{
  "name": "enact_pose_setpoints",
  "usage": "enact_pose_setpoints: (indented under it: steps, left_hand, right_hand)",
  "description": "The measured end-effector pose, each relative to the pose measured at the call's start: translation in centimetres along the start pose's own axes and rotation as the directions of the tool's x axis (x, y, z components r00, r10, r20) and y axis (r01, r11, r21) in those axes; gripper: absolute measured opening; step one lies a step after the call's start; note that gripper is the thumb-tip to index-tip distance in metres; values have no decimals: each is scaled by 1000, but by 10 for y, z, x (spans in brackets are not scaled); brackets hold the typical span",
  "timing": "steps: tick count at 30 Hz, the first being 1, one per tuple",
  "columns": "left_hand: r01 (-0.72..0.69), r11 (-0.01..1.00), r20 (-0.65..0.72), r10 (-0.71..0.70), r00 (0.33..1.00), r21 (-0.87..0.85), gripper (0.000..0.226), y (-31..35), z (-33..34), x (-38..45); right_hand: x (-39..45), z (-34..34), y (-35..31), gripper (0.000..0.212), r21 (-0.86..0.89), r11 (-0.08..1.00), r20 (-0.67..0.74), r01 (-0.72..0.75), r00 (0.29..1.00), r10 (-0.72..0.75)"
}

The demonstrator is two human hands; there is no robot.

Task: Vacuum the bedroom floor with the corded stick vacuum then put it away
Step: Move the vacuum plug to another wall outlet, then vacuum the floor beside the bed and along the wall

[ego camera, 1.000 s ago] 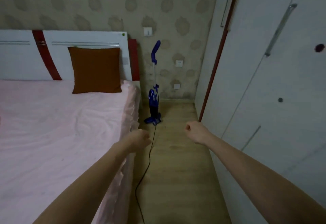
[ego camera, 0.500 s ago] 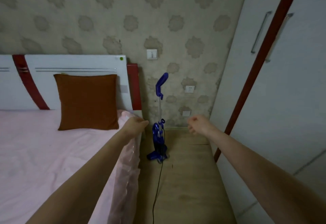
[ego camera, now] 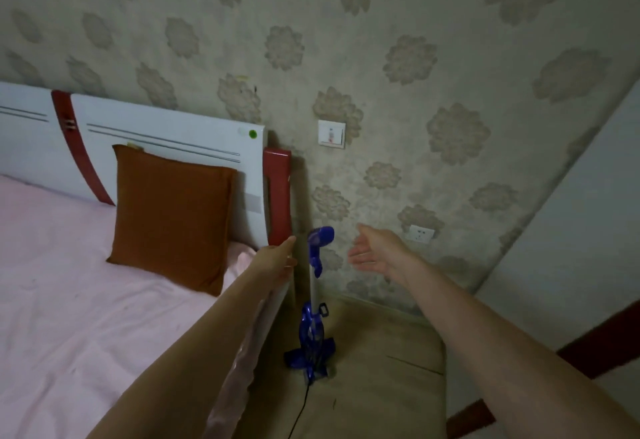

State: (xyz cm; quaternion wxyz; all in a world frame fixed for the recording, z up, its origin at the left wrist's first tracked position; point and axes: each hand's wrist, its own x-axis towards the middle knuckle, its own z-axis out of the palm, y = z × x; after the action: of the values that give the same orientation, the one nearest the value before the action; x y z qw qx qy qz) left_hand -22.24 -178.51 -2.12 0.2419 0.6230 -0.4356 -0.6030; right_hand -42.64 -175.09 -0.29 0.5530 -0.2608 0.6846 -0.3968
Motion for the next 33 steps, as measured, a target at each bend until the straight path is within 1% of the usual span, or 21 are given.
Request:
enact_pose_setpoints:
  steps: [3, 5, 8, 10, 13, 15, 16, 17, 20, 21, 23, 25, 27, 29, 32, 33]
  left_hand:
    - [20, 1000, -16, -20, 1000, -7, 40, 23, 18, 30]
    - [76, 997, 31, -75, 997, -18, 39, 35, 26, 43]
    - [192, 979, 93, -186, 978, -65, 42, 44, 37, 50]
    - [234, 968, 138, -221, 965, -88, 40, 48, 44, 49]
    - [283, 958, 157, -271, 950, -56, 29, 43, 54, 44]
    - [303, 950, 171, -289, 942, -67, 35, 33, 60, 39]
    - [321, 944, 183, -304, 935, -71, 39, 26, 63, 38]
    - [337, 939, 199, -320, 926, -59, 39, 20, 66, 34]
    - [343, 939, 253, -324, 912, -35, 16, 5, 76, 7]
    - [347, 938, 265, -329, 906, -25, 13, -2, 78, -4]
    - [353, 936, 295, -335, 895, -9, 10, -18, 82, -29]
    - [356, 934, 299, -343, 891, 11, 11, -36, 85, -52]
    - [332, 943, 266, -328, 906, 30, 10, -56, 91, -73]
    - [267, 962, 224, -272, 936, 49, 10, -75, 96, -97]
    - [220, 967, 170, -240, 956, 130, 15, -108, 95, -131]
    - [221, 964, 162, -244, 956, 149, 13, -118, 91, -142]
  right_hand:
    - [30, 5, -24, 57, 0, 996, 191, -91, 978, 89]
    - [38, 10, -32, 57, -2, 985, 312, -175, 935, 166]
    - [40, 15, -30, 56, 16, 956, 443, -294, 859, 257]
    - [39, 13, -27, 50, 73, 937, 496, -343, 827, 264]
    - [31, 4, -20, 42, 123, 920, 528, -371, 810, 256]
    - [20, -4, -10, 35, 82, 927, 545, -365, 796, 265]
    - [13, -8, -3, 35, 60, 927, 551, -371, 786, 278]
    - [6, -12, 4, 36, 46, 922, 553, -384, 779, 296]
    - [-19, -25, 29, 41, 23, 905, 559, -425, 756, 341]
    - [-28, -28, 37, 43, -9, 906, 558, -423, 750, 355]
    - [-49, -30, 57, 46, -79, 910, 551, -407, 743, 380]
    - [-72, -25, 80, 45, -137, 906, 518, -401, 750, 411]
    - [-95, -13, 107, 40, -197, 900, 427, -389, 792, 436]
    - [-115, 2, 136, 37, -274, 896, 309, -350, 850, 426]
    - [-144, 27, 178, 11, -330, 895, 173, -300, 913, 370]
    - [-155, 35, 193, 15, -326, 899, 153, -293, 922, 356]
